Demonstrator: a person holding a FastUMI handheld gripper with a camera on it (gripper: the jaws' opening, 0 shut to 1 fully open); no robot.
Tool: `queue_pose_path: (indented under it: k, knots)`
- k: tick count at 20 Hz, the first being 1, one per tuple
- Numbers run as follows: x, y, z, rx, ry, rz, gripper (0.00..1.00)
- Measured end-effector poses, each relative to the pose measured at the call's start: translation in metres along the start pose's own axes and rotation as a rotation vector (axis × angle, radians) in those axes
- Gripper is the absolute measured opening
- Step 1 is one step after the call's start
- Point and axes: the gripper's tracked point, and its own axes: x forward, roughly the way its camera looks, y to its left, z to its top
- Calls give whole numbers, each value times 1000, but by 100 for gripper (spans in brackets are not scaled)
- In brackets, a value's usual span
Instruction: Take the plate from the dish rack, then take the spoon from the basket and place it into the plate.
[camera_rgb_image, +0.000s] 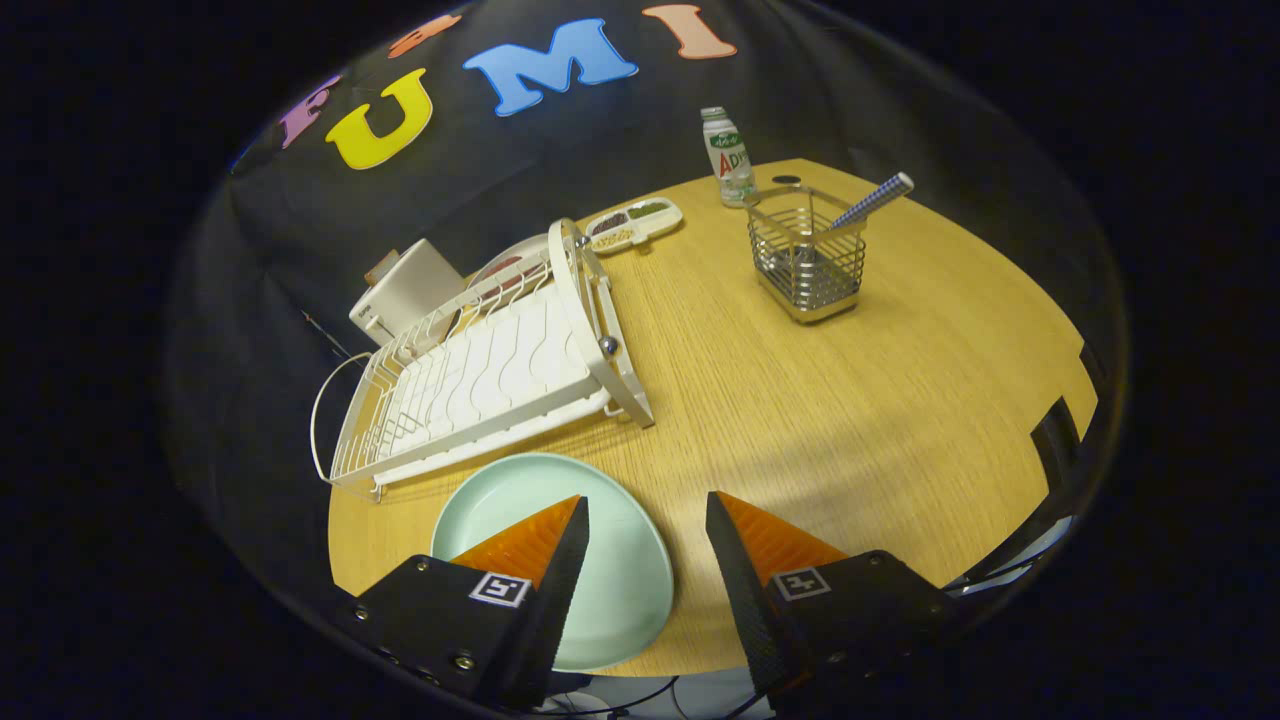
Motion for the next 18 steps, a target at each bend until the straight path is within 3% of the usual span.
queue_pose_path:
  k: [7,18]
  knots:
    - [-37,-38,91,65,-277,-183,73]
    - [-31,-111,162,209,-433,-446,73]
